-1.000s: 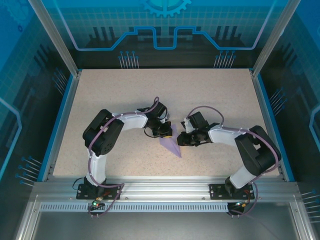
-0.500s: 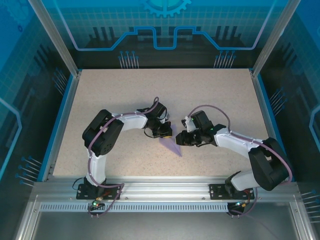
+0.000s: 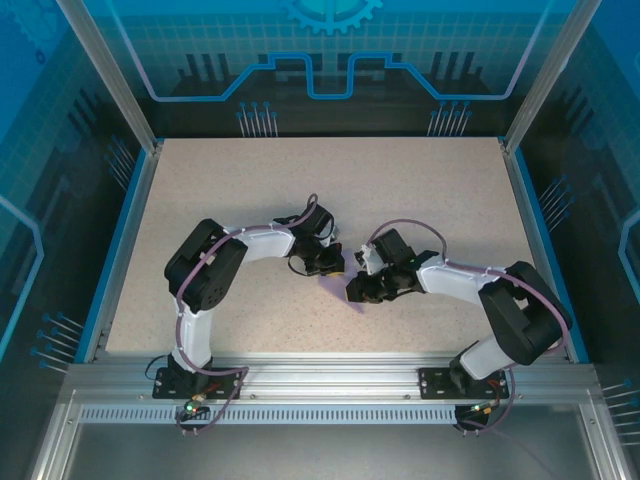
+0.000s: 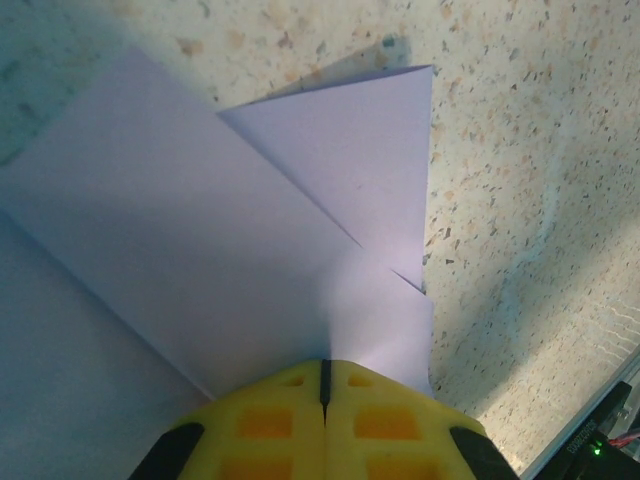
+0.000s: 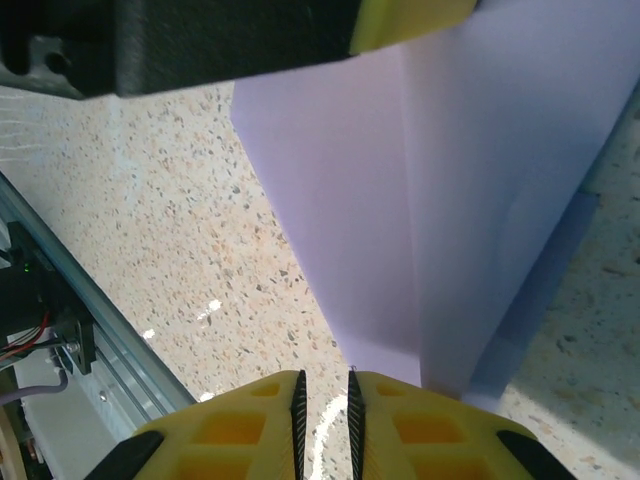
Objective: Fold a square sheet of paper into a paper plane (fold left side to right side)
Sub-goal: Fourth fold the wing at the center of the table.
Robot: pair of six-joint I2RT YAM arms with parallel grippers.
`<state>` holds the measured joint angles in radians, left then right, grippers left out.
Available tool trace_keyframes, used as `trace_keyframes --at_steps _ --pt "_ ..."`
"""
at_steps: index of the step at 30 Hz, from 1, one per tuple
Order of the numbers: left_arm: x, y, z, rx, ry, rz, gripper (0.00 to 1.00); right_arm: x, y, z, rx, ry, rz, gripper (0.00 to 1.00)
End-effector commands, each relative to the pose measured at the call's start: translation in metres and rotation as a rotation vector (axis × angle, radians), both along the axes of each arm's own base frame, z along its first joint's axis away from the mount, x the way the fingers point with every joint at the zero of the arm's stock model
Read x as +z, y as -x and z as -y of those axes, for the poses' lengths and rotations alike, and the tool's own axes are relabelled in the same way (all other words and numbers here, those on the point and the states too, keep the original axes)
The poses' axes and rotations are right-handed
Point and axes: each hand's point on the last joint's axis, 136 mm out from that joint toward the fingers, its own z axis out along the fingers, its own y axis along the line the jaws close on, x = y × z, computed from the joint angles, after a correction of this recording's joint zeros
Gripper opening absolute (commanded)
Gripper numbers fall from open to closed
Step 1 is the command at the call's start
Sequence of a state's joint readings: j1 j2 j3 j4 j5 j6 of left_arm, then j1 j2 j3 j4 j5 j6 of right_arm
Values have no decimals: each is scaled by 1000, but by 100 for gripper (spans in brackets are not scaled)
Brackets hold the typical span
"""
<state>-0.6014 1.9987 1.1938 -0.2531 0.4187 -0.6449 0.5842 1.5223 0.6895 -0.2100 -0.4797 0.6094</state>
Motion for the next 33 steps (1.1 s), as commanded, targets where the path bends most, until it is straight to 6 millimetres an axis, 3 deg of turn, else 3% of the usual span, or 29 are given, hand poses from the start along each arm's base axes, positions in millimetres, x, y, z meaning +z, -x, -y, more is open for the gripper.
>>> trace_keyframes --at_steps 1,19,33 --pt "-31 28 -27 -3 -138 -91 4 -14 17 5 28 47 -56 21" --pt "-32 29 -28 -6 -148 -94 4 -33 29 16 46 152 -96 21" --pt "-34 28 -31 -3 -162 -92 4 -48 56 29 9 180 -210 20"
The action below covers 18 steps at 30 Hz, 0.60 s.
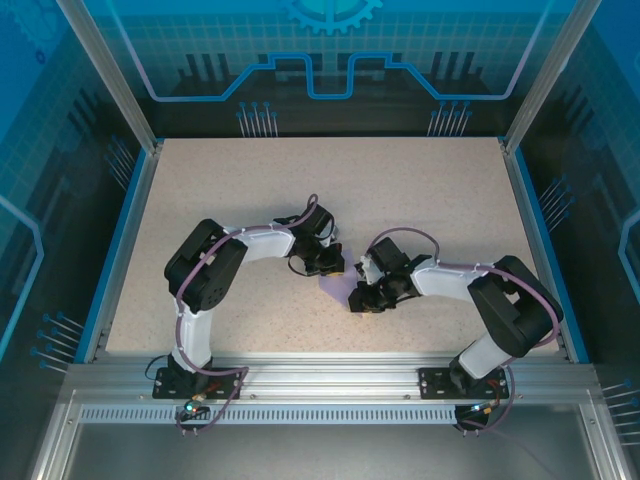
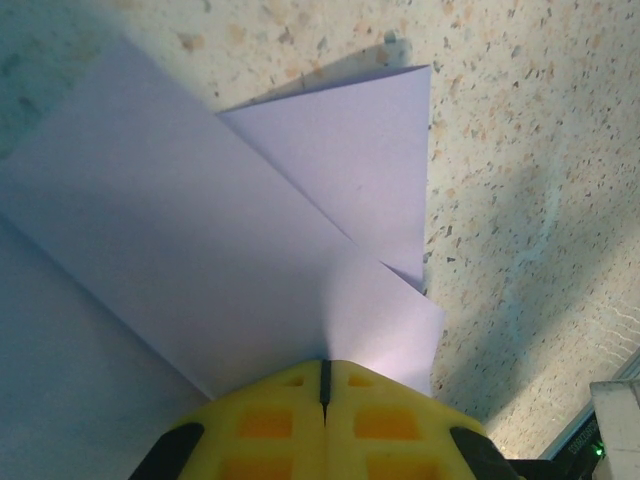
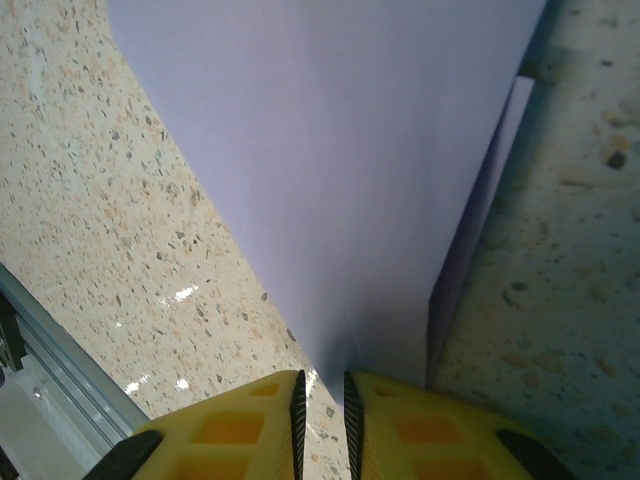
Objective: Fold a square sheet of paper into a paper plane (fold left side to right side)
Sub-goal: Fourth fold the wing at the center of the table.
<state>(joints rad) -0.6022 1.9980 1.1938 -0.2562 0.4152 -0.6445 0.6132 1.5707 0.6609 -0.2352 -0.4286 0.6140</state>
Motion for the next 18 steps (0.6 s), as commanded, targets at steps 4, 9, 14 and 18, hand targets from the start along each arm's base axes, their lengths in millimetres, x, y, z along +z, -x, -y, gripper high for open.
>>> trace_keyframes --at_steps 4,9,14,18 --pt "-35 27 -33 1 -174 -92 4 -21 48 22 -17 76 -173 20" --pt "-37 28 -33 1 -180 -97 5 -22 60 29 -32 71 -190 18" --pt "-39 28 -34 4 -181 -103 4 -21 69 33 -37 60 -199 17" --pt "-39 28 -34 5 -182 -103 4 -21 72 36 -38 65 -204 15"
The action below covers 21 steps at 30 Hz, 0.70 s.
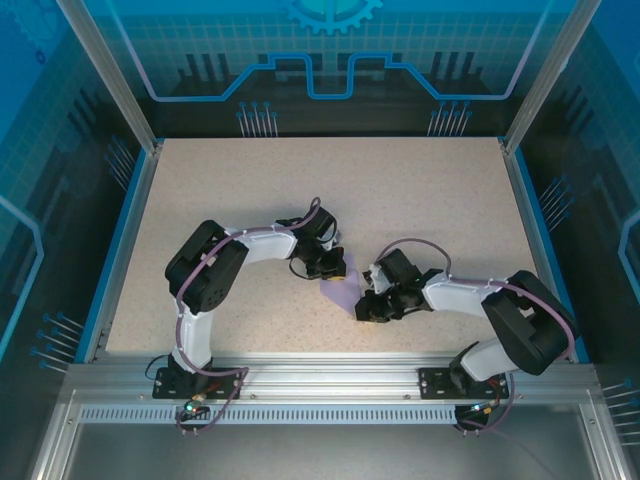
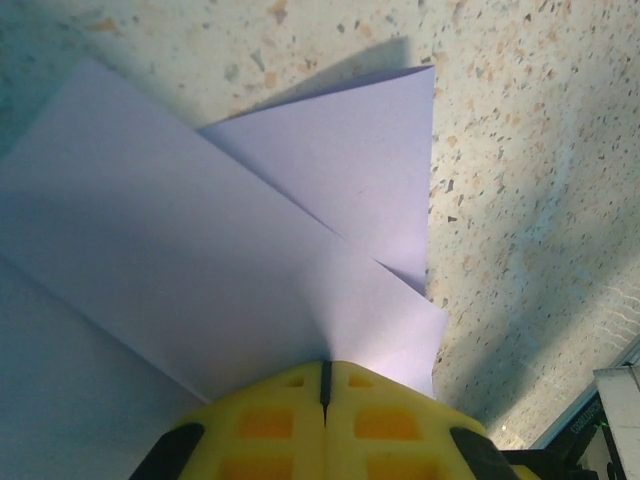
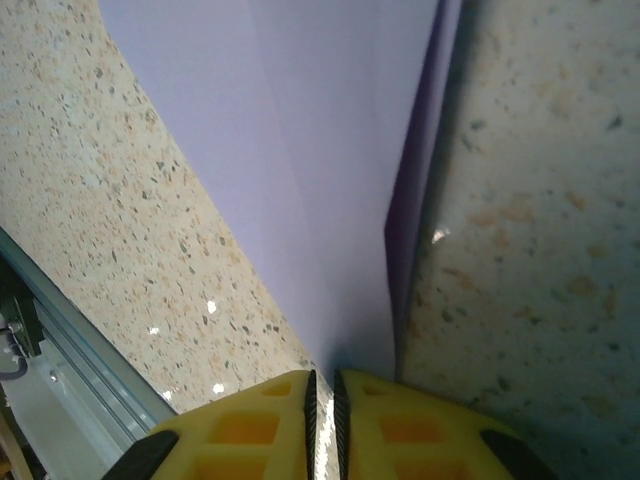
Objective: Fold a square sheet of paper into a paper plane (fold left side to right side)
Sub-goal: Fourth fold the wing at the center of the table.
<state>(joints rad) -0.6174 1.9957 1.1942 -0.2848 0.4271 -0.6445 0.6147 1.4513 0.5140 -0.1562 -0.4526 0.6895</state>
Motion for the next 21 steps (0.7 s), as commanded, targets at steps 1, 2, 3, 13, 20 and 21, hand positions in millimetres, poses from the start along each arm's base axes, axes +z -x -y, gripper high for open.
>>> trace_keyframes --at_steps 1,2,3,13,20,21 --pt "-38 17 -36 23 -176 -73 4 -19 49 24 17 106 -192 14" --pt "-39 18 -36 21 -177 -76 4 -19 51 25 18 109 -196 14" --pt "-39 18 -36 22 -176 -74 4 -19 51 26 19 113 -199 13" --pt "-35 18 -33 18 -163 -69 4 31 27 9 52 23 -57 4" --pt "-34 19 -29 12 -160 -67 5 52 -22 -3 -17 6 68 4" --pt "-34 18 -29 11 -159 -66 5 51 -30 -5 -32 7 80 4"
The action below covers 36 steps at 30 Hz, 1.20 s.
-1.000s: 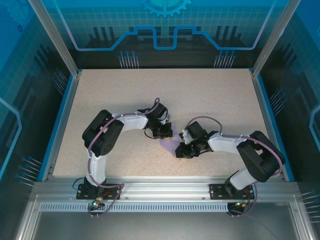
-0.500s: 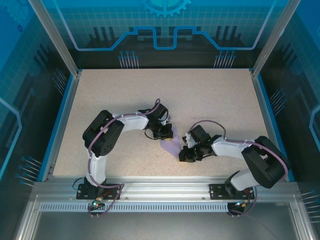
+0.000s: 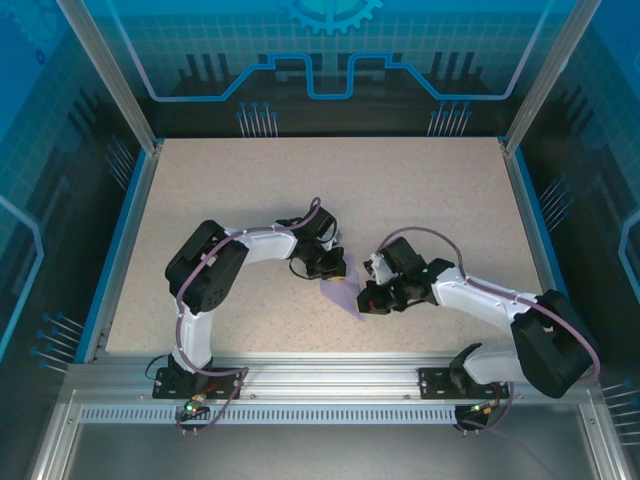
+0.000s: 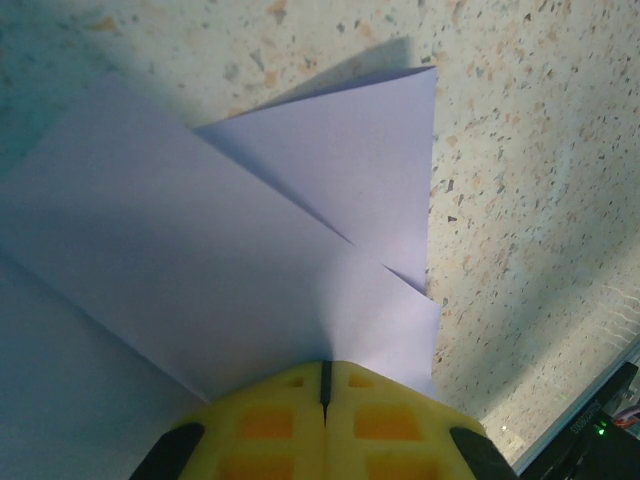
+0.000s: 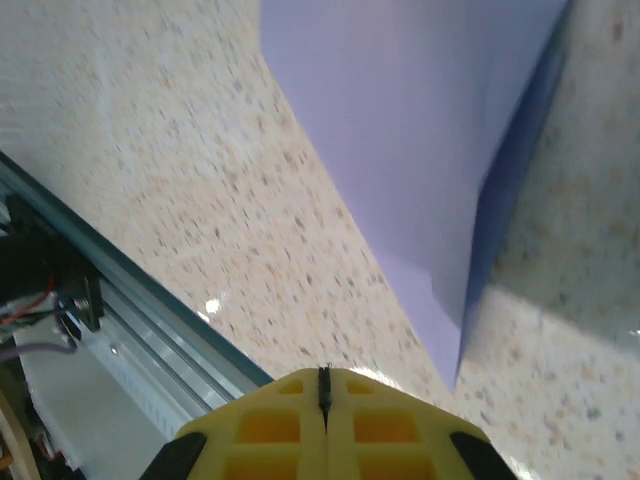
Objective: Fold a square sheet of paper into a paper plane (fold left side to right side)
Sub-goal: Fourth fold the wing at the center of the table.
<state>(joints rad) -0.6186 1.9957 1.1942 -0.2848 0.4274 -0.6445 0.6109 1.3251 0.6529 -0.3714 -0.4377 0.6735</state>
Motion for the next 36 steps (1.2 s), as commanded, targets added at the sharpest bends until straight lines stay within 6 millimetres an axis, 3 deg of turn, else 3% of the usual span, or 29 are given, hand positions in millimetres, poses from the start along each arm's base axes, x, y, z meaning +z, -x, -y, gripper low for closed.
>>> trace_keyframes --at_steps 1,6,16,23,26,31,36 --pt "-34 18 -29 11 -160 -66 5 -5 -22 -2 -47 31 22 4" --pt "-33 19 -29 8 -159 -65 5 -23 -35 -2 -64 91 2 4" --pt "-28 16 -26 8 -146 -50 5 -60 -16 17 -72 196 -92 4" --pt "-3 6 -19 1 -94 28 11 -78 2 35 -69 286 -148 3" --pt "18 2 -14 -2 -28 101 16 -82 7 41 -68 318 -159 3" --pt "42 11 -10 -28 75 167 18 -87 11 46 -67 358 -164 1" --pt "42 39 8 -112 161 136 15 -87 8 44 -60 364 -161 0"
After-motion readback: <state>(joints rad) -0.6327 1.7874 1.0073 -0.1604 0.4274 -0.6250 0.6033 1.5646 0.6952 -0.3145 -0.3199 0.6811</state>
